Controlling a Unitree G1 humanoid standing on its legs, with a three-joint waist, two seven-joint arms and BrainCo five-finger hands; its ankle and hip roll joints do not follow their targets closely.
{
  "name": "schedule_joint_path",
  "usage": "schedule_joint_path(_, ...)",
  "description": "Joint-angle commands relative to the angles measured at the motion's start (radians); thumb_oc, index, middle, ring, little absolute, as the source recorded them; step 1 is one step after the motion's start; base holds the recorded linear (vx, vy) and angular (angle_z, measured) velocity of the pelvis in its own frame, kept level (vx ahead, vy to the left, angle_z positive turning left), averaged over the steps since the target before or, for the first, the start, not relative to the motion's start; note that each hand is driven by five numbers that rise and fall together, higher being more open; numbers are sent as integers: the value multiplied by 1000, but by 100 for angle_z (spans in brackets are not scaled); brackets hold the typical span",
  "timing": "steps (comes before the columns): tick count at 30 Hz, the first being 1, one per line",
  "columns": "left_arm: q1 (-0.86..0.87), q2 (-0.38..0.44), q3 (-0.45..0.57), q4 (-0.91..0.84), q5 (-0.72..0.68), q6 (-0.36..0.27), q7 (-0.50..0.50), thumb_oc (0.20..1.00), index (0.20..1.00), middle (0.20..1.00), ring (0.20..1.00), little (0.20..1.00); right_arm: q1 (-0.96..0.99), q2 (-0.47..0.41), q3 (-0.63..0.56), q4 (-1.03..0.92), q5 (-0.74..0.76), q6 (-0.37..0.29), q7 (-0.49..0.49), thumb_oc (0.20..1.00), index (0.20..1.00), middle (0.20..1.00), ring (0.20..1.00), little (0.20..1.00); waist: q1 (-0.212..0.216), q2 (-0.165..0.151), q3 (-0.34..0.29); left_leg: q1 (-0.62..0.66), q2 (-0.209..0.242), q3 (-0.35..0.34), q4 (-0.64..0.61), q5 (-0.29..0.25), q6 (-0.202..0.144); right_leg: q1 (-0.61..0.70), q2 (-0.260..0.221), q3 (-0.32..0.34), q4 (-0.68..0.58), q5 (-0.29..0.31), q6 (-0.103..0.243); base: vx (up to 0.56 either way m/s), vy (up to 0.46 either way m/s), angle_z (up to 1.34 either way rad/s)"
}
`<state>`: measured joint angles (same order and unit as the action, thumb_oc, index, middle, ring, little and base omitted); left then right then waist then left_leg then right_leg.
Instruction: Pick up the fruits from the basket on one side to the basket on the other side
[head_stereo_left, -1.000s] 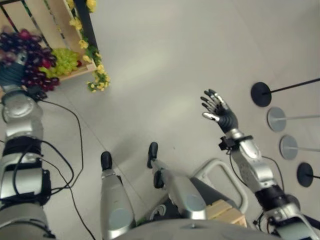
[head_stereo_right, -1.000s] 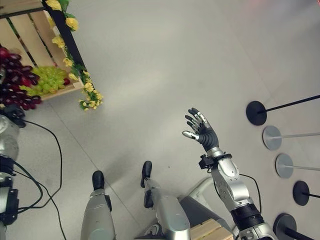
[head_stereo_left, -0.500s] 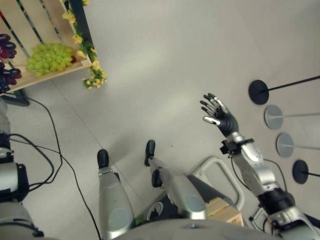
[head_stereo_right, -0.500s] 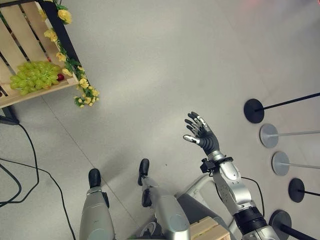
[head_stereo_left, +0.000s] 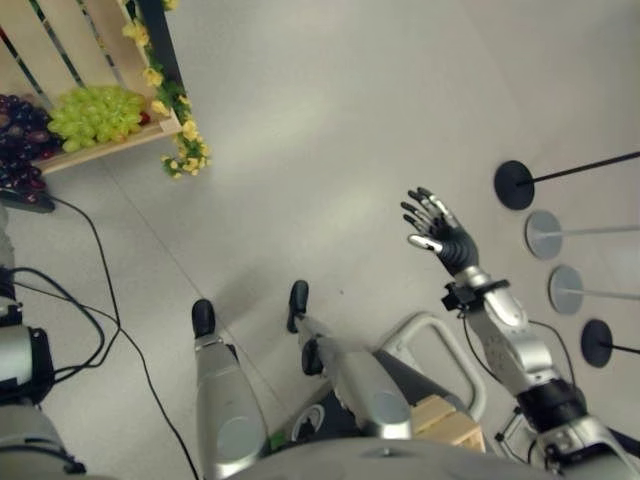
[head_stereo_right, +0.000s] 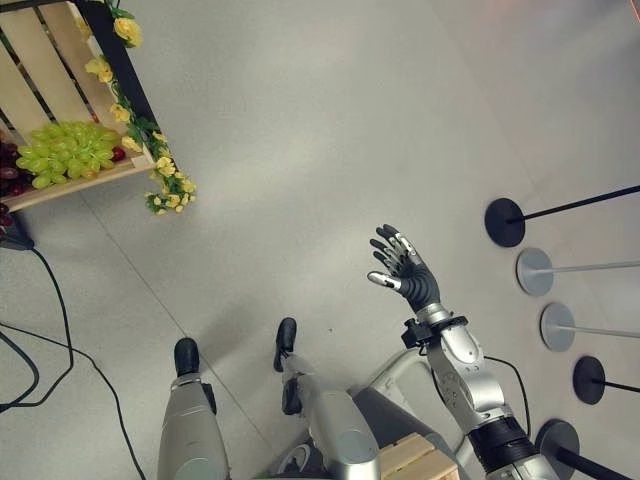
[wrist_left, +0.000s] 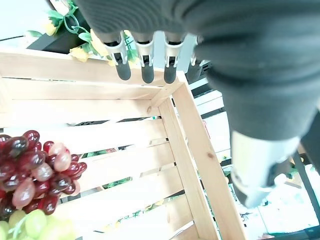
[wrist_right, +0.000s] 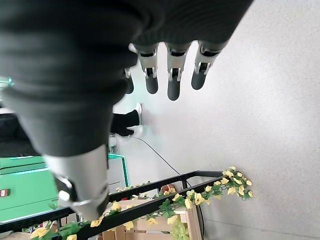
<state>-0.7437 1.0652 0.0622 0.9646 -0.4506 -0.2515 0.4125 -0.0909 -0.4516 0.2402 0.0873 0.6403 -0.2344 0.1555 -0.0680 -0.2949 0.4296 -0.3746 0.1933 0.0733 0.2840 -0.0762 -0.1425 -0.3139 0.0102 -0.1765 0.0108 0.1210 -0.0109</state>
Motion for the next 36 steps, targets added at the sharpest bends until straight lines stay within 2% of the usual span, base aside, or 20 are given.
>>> schedule_joint_path(1, -25, 85, 5, -40, 57, -50, 14, 1000, 1000, 1000, 1000, 1000, 18, -46, -59, -79, 30, -74, 6, 1000, 1000, 1000, 1000, 1000, 12, -40, -26, -2, -71, 9, 22, -38, 73, 27, -111, -14, 55, -56, 169, 0, 0, 0)
schedule_joint_path(12, -14, 82, -12, -57, 81, -48, -10, 1000, 1000, 1000, 1000, 1000, 21, -49, -72, -78, 30, -70, 14, 1000, 1000, 1000, 1000, 1000, 16, -35, -26, -9, -73, -1, 30, -38, 73, 24, -111, -17, 61, -58, 168, 0, 0, 0)
schedule_joint_path(15, 12, 46, 6, -130, 65, -79, 3, 1000, 1000, 1000, 1000, 1000, 23, -40, -77, -76, 30, -70, 10, 1000, 1000, 1000, 1000, 1000, 20, -32, -28, -10, -75, -5, 32, -39, 73, 23, -113, -18, 64, -60, 168, -2, -2, 1)
schedule_joint_path(18, 90, -14, 47, -281, 55, -122, 9, 1000, 1000, 1000, 1000, 1000, 26, -29, -100, -66, 22, -69, -1, 1000, 1000, 1000, 1000, 1000, 33, -25, -29, -7, -82, -12, 27, -40, 73, 28, -117, -25, 63, -62, 166, -4, -7, 3)
schedule_joint_path(21, 247, -121, 137, -512, 50, -172, 4, 1000, 1000, 1000, 1000, 1000, 23, -11, -143, -43, 17, -70, -20, 1000, 1000, 1000, 1000, 1000, 55, -4, -30, 0, -93, -23, 18, -40, 73, 36, -125, -37, 62, -67, 162, 0, 0, 0)
schedule_joint_path(24, 442, -284, 229, -746, 49, -197, -31, 1000, 1000, 1000, 1000, 1000, 27, 7, -193, -29, -1, -67, -38, 1000, 1000, 1000, 1000, 1000, 79, 26, -33, 10, -110, -37, 2, -31, 77, 48, -138, -52, 65, -70, 159, 10, -1, 1)
schedule_joint_path(28, 600, -452, 230, -943, 74, -189, -112, 1000, 1000, 1000, 1000, 1000, 40, 14, -252, -14, -30, -57, -55, 1000, 1000, 1000, 1000, 1000, 115, 75, -39, 33, -138, -59, -29, -17, 83, 77, -158, -81, 62, -77, 153, 16, 7, 24)
schedule_joint_path(29, 616, -473, 223, -952, 72, -184, -127, 1000, 1000, 1000, 1000, 1000, 43, 14, -264, -14, -36, -55, -57, 1000, 1000, 1000, 1000, 1000, 123, 90, -43, 44, -141, -66, -44, -14, 82, 89, -160, -90, 60, -82, 151, 1, 4, 16)
schedule_joint_path(30, 617, -475, 223, -954, 72, -183, -127, 1000, 1000, 1000, 1000, 1000, 44, 13, -265, -15, -36, -55, -57, 1000, 1000, 1000, 1000, 1000, 120, 89, -44, 43, -144, -68, -49, -6, 83, 87, -162, -92, 57, -78, 151, 23, -8, 49)
schedule_joint_path(31, 633, -502, 207, -978, 76, -178, -156, 1000, 1000, 1000, 1000, 1000, 52, 12, -288, -12, -41, -55, -61, 1000, 1000, 1000, 1000, 1000, 132, 111, -55, 61, -156, -87, -91, 14, 79, 109, -168, -120, 48, -83, 150, -5, -5, 58)
schedule_joint_path(32, 633, -503, 207, -979, 76, -177, -156, 1000, 1000, 1000, 1000, 1000, 52, 11, -289, -12, -41, -55, -61, 1000, 1000, 1000, 1000, 1000, 129, 110, -56, 59, -160, -89, -97, 22, 80, 107, -171, -123, 46, -79, 150, 15, -23, 65)
schedule_joint_path(33, 644, -515, 192, -1021, 98, -173, -177, 1000, 1000, 1000, 1000, 1000, 65, 12, -312, -5, -43, -59, -67, 1000, 1000, 1000, 1000, 1000, 132, 130, -72, 75, -173, -110, -142, 48, 75, 125, -182, -161, 33, -80, 149, 6, -10, 55)
schedule_joint_path(36, 657, -522, 186, -1065, 113, -175, -208, 1000, 1000, 1000, 1000, 1000, 83, 17, -341, -1, -45, -64, -69, 1000, 1000, 1000, 1000, 1000, 127, 153, -99, 95, -186, -128, -172, 59, 72, 151, -188, -192, 23, -84, 152, 28, 7, 71)
